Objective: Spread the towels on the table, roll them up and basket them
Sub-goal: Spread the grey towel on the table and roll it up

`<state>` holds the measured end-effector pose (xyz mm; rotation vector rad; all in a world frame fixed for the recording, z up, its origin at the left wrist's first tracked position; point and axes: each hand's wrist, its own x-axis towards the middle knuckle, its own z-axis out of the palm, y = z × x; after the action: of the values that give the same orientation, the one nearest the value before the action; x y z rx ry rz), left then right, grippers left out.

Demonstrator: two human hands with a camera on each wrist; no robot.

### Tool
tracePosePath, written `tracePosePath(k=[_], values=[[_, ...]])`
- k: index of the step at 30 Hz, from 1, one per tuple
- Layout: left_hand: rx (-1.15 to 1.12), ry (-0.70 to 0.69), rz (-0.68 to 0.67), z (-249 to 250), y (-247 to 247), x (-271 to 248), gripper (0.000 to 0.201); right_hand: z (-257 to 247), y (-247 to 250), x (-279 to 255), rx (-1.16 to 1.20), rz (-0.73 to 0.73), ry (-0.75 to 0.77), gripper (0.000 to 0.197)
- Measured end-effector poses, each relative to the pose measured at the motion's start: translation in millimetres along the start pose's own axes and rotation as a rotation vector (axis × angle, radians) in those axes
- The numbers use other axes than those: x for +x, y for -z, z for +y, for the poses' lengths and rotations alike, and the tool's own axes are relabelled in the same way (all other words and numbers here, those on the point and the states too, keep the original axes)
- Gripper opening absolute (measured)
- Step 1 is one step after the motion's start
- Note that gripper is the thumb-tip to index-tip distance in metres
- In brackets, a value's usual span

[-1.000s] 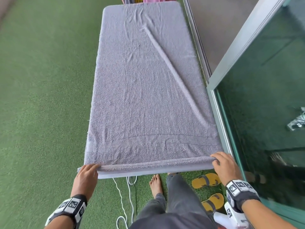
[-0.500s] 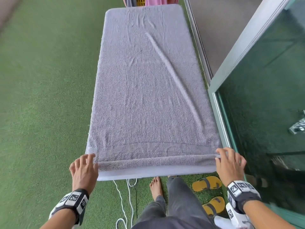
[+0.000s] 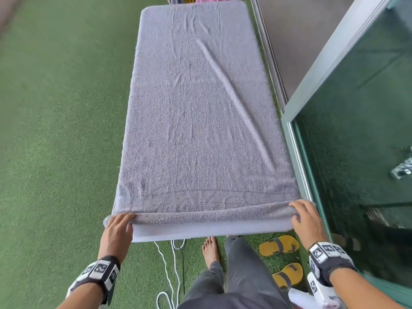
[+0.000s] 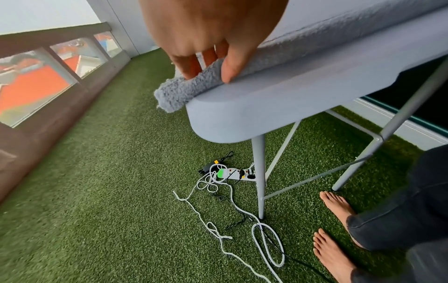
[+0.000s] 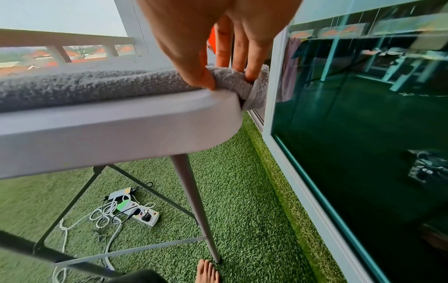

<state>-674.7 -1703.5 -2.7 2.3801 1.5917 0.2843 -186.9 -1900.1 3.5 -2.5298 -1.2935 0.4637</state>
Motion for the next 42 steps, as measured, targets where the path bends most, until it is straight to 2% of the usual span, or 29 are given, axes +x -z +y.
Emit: tracePosePath(k=[3, 6, 8, 10, 11, 12, 14, 15, 17, 19, 21, 23, 24, 28, 32, 34, 37, 41, 42], values=[[-0.059, 0.024, 0.027, 4.6, 4.8, 8.3, 0.034, -8.3, 10.1, 7.0, 0.071, 0.039, -0.054, 0.031], [-0.036, -0.014, 0.030, 8.6, 10.5, 9.8, 0.011, -6.8, 16.9, 10.8, 0.033, 0.062, -0.084, 0.020], [0.011, 0.043, -0.052, 5.2, 12.4, 12.2, 0.025, -1.3, 16.3, 12.4, -0.085, 0.050, -0.043, 0.014], [0.039, 0.159, -0.149, 3.2, 12.9, 17.9, 0.029, 0.1, 15.3, 15.3, -0.252, -0.015, -0.007, 0.028], [0.047, 0.194, -0.190, 3.2, 12.5, 20.1, 0.027, 0.7, 13.4, 16.9, -0.285, -0.049, -0.014, 0.029], [0.057, 0.217, -0.197, 4.3, 12.7, 22.4, 0.022, 1.2, 12.5, 18.7, -0.290, -0.051, -0.013, 0.024], [0.103, 0.237, -0.139, 7.2, 13.6, 24.9, 0.009, 0.8, 12.2, 20.2, -0.268, 0.040, -0.017, 0.006], [0.117, 0.248, -0.096, 8.7, 13.1, 25.1, 0.017, -0.7, 11.4, 19.9, -0.261, 0.108, -0.015, 0.011], [0.084, 0.216, -0.031, 15.0, 10.9, 22.6, 0.023, -5.2, 7.9, 15.1, -0.180, 0.166, 0.028, 0.008], [0.027, 0.055, -0.038, 19.6, 3.2, 14.3, 0.022, -10.2, -1.7, 4.6, -0.095, 0.065, 0.123, 0.015], [-0.003, -0.054, -0.079, 17.7, -5.5, 7.3, 0.035, -4.1, -17.2, -5.6, -0.132, -0.046, 0.184, 0.023], [-0.041, -0.042, -0.094, 14.4, -8.7, 6.1, 0.051, 1.9, -22.9, -12.0, -0.180, -0.079, 0.166, 0.029], [-0.055, -0.022, -0.087, 14.4, -7.0, 7.0, 0.052, 1.2, -22.4, -13.4, -0.173, -0.066, 0.150, 0.033], [-0.048, -0.033, -0.079, 10.3, -4.4, 10.5, 0.047, -11.6, -16.7, -24.5, -0.161, -0.001, 0.158, 0.030], [-0.053, -0.012, -0.088, 8.6, -6.2, 7.4, 0.046, -6.7, -20.4, -41.9, -0.155, -0.139, 0.201, 0.047], [-0.056, 0.004, -0.082, 11.1, -5.1, 8.9, 0.044, -3.8, -20.1, -40.9, -0.144, -0.131, 0.178, 0.052], [-0.053, 0.008, -0.086, 13.9, -3.7, 11.6, 0.041, -3.0, -14.7, -32.8, -0.130, -0.067, 0.163, 0.045], [-0.050, 0.015, -0.082, 15.3, -2.5, 12.3, 0.039, -8.6, -0.5, -15.2, -0.136, -0.034, 0.170, 0.016], [-0.049, 0.010, -0.081, 16.0, -2.5, 12.5, 0.038, -10.4, 2.5, -7.8, -0.145, -0.046, 0.176, 0.018]])
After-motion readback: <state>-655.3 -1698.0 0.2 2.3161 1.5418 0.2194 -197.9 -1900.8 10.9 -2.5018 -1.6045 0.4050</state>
